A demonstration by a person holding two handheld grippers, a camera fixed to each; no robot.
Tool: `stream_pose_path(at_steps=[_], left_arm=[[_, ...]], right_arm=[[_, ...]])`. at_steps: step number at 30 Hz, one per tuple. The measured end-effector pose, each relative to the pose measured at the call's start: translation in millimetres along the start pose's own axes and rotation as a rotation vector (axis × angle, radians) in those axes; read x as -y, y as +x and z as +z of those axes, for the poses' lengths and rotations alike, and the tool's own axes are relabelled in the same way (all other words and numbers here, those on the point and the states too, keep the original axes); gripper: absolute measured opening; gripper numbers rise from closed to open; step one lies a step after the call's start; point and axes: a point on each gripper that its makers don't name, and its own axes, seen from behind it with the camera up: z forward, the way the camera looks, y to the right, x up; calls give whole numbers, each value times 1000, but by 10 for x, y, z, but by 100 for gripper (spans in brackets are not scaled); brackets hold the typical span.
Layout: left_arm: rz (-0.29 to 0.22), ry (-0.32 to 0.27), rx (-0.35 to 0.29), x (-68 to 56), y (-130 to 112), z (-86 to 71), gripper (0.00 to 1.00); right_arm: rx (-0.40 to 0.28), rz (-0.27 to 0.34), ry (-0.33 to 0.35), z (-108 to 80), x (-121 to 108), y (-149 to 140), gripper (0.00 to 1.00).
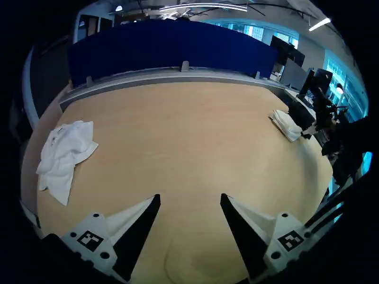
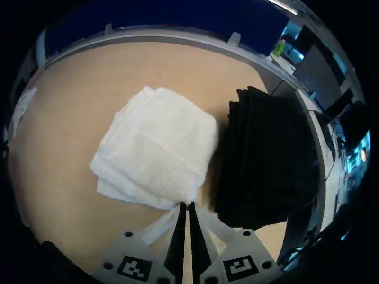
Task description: Fold towel
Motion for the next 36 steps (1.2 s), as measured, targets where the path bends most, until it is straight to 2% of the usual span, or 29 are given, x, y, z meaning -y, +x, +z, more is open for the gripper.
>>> stream_pose_path(at_steps=[5, 14, 17, 22, 26, 28, 33, 36], left_arm=[[6, -1, 2, -16, 5, 3, 94], [9, -5, 6, -35, -8, 28, 94], [14, -6, 8, -40, -6, 36, 94], [15, -6, 7, -45, 12, 37, 94], [11, -8, 7, -40, 17, 44, 94], [13, -10, 7, -42, 24, 48, 94], [20, -15, 6, -55, 54, 56, 94], [19, -19, 4, -64, 66, 54, 94]], right_arm=[[8, 14, -3, 58, 18, -57, 9], [2, 16, -1, 38, -15, -61, 11], [-2, 18, -8, 38, -26, -60, 18], [-14, 16, -4, -11, -8, -74, 41], [-29, 14, 11, -62, 42, -92, 44], [-33, 11, 17, -89, 68, -105, 49], [-45, 0, 23, -134, 116, -126, 79], [-56, 0, 31, -154, 153, -113, 87]])
